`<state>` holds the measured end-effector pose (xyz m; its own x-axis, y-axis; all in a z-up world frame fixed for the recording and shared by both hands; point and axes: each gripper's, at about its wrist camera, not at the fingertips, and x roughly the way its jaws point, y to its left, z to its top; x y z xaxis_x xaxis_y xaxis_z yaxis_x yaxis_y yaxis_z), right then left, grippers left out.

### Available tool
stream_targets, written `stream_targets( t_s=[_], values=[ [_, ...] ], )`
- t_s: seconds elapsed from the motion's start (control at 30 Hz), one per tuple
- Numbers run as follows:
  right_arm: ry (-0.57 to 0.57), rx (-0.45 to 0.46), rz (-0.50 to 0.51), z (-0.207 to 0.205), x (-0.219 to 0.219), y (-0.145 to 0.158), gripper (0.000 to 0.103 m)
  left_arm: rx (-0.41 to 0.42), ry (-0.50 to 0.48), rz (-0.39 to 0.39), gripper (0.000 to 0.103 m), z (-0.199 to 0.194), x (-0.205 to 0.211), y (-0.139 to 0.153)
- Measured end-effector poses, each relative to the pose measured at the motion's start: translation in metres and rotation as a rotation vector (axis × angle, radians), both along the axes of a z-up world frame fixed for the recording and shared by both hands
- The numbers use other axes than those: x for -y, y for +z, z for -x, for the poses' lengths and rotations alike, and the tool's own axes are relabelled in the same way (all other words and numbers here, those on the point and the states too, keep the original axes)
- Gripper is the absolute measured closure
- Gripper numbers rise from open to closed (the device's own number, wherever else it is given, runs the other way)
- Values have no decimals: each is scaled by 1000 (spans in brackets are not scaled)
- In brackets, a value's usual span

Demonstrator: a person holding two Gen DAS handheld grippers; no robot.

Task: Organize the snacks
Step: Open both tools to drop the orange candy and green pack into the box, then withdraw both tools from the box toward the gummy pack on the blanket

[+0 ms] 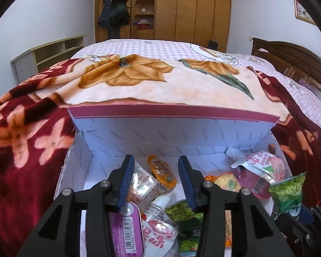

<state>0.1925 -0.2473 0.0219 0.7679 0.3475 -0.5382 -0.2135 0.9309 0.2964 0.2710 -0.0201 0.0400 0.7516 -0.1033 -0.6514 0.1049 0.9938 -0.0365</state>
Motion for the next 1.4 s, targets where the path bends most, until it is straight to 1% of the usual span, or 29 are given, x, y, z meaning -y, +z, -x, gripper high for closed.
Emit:
stream_targets(
  t_s=[0.13, 0.17, 0.23, 0.37, 0.4, 0.53, 0.67, 0.77, 0.93, 1.03, 1.4],
  values=[
    [-1, -5, -12, -3, 3, -1, 69, 6, 2, -3, 49, 5, 0, 1],
    [-1, -4, -16, -3, 3, 0, 67, 11, 1, 0, 47, 7, 0, 2],
    [-4, 1, -19, -3, 4, 1, 60, 20, -2, -1, 43, 11, -1, 5],
    [7, 12, -34, 1, 4, 2, 57, 30, -16, -9, 41, 21, 0, 9],
    [14, 15, -37, 2, 4, 3, 55, 31, -18, -11, 40, 24, 0, 10],
    [34, 33, -22, 10, -1, 8, 52, 49, -36, 9, 32, 43, -4, 15],
    [49, 49, -2, 18, -6, 14, 52, 54, -52, 9, 31, 59, -6, 20],
    [63, 58, -3, 26, -9, 19, 52, 76, -59, 10, 31, 72, -7, 26],
    [94, 68, 4, 42, -13, 25, 50, 99, -90, 32, 30, 98, -10, 36],
    [106, 66, 0, 53, -13, 27, 50, 115, -105, 37, 25, 114, -11, 40],
    [109, 60, 7, 94, -13, 30, 48, 127, -125, 54, 25, 164, -15, 43]
  ],
)
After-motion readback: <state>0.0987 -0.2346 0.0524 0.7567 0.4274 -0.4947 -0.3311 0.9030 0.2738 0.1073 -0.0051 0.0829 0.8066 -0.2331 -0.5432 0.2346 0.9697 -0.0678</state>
